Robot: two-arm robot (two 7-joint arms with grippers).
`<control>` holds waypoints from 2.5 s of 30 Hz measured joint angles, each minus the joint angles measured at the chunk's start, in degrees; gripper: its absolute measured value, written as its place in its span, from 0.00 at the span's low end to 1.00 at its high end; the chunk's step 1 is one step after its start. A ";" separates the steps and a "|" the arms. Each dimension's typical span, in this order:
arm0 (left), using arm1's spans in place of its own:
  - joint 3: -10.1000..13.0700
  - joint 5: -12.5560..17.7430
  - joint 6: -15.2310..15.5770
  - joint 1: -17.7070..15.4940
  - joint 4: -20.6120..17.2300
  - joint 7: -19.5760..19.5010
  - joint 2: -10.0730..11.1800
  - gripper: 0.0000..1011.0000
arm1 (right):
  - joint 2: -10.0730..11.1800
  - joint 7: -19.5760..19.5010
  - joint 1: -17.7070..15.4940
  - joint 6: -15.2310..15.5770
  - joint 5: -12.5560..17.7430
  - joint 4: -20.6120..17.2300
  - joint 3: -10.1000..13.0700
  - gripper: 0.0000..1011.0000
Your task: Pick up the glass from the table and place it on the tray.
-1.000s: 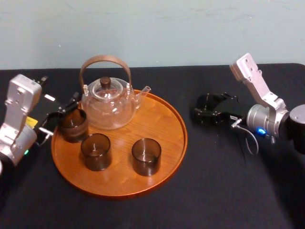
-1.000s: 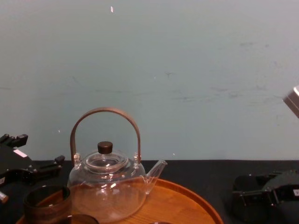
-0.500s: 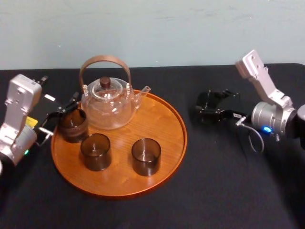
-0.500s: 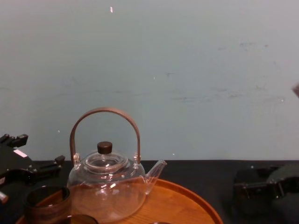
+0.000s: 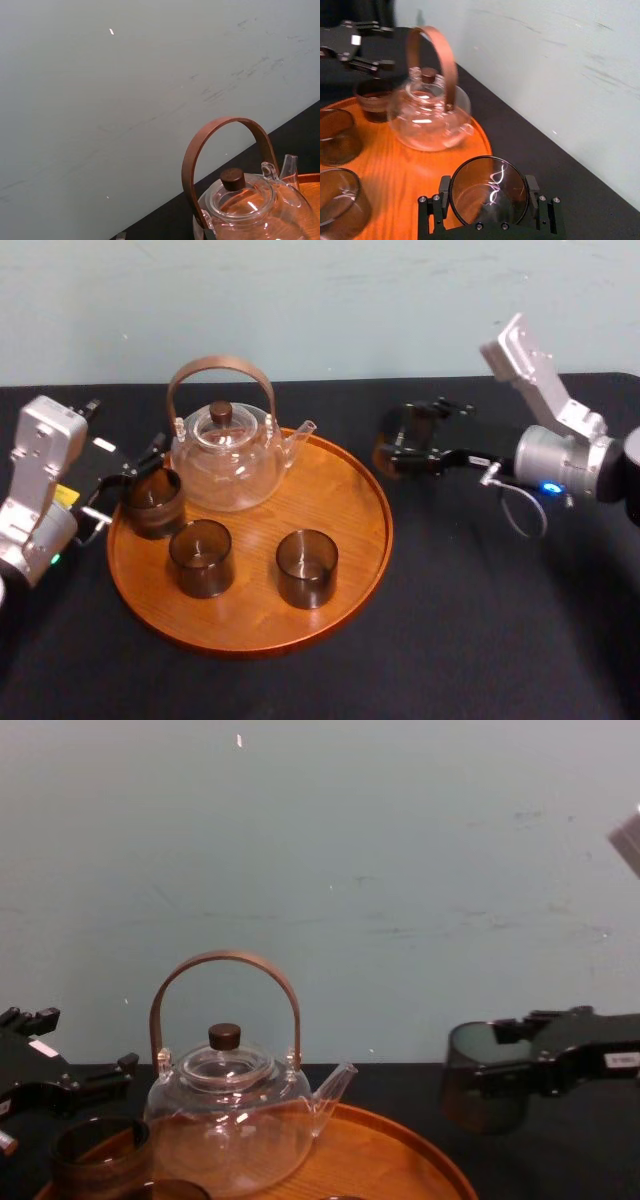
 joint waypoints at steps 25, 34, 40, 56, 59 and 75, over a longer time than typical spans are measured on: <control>0.00 0.00 0.00 0.00 0.00 0.00 0.00 0.99 | -4.69 4.81 5.06 -3.90 -0.17 7.29 -8.80 0.90; 0.00 0.00 0.00 0.00 0.00 0.00 0.00 0.99 | -6.07 4.20 5.30 -4.66 -0.28 10.48 -9.56 0.90; 0.00 0.00 0.00 0.00 0.00 0.00 0.00 0.99 | -6.66 4.06 5.32 -4.96 -0.34 11.80 -9.71 0.90; 0.00 0.00 0.00 0.00 0.00 0.00 0.00 0.99 | -7.26 3.29 5.17 -4.86 -0.76 12.83 -9.67 0.90; 0.00 0.00 0.00 0.00 0.00 0.00 0.00 0.99 | -7.26 3.32 5.17 -4.84 -0.75 12.81 -9.65 0.90; 0.00 0.00 0.00 0.00 0.00 0.00 0.00 0.99 | -7.23 3.44 5.17 -4.83 -0.68 12.79 -9.64 0.99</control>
